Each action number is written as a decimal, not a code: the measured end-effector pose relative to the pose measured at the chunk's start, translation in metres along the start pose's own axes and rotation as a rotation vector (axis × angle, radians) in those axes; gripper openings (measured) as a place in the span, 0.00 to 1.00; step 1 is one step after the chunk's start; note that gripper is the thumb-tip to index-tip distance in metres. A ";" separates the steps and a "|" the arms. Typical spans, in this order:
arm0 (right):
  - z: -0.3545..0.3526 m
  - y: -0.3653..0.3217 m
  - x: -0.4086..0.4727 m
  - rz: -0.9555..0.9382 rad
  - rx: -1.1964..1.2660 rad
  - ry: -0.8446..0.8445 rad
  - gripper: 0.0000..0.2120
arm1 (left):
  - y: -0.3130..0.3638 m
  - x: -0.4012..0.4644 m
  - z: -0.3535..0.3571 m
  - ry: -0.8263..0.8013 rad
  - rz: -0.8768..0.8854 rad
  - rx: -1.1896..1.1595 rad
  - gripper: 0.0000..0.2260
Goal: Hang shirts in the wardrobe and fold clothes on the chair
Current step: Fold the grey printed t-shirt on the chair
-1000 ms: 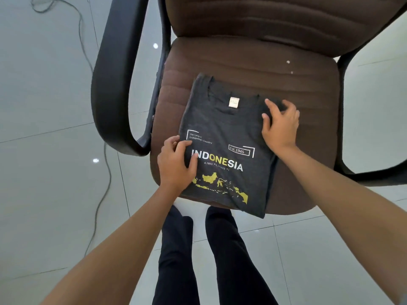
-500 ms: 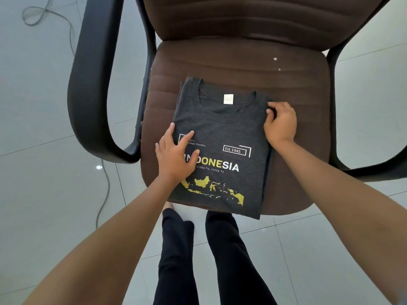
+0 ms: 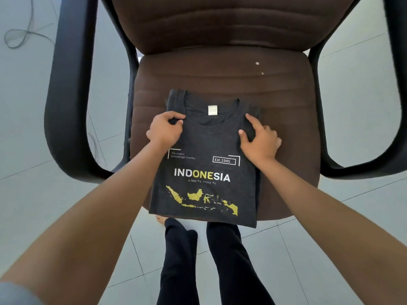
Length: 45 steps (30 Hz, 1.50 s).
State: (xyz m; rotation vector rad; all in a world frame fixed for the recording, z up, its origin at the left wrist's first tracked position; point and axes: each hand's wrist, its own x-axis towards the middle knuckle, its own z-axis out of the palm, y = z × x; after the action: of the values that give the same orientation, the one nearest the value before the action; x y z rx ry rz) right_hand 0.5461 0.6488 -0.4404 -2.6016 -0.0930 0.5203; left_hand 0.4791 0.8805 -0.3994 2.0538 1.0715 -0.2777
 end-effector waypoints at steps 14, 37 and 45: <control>-0.079 -0.033 -0.029 0.002 0.696 -0.133 0.21 | 0.032 -0.032 -0.064 -0.294 -0.083 -0.616 0.19; -0.300 -0.107 -0.569 0.112 0.576 1.138 0.23 | 0.217 -0.413 -0.203 -1.220 1.010 -0.412 0.14; -0.274 -0.111 -0.807 0.409 0.397 1.540 0.23 | 0.171 -0.624 -0.180 -1.690 1.258 -0.330 0.15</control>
State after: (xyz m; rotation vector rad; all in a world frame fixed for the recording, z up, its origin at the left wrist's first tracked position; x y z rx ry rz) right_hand -0.0940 0.4984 0.1133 -1.9500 0.9175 -1.2433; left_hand 0.1958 0.5820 0.1314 1.0912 -1.0725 -0.8040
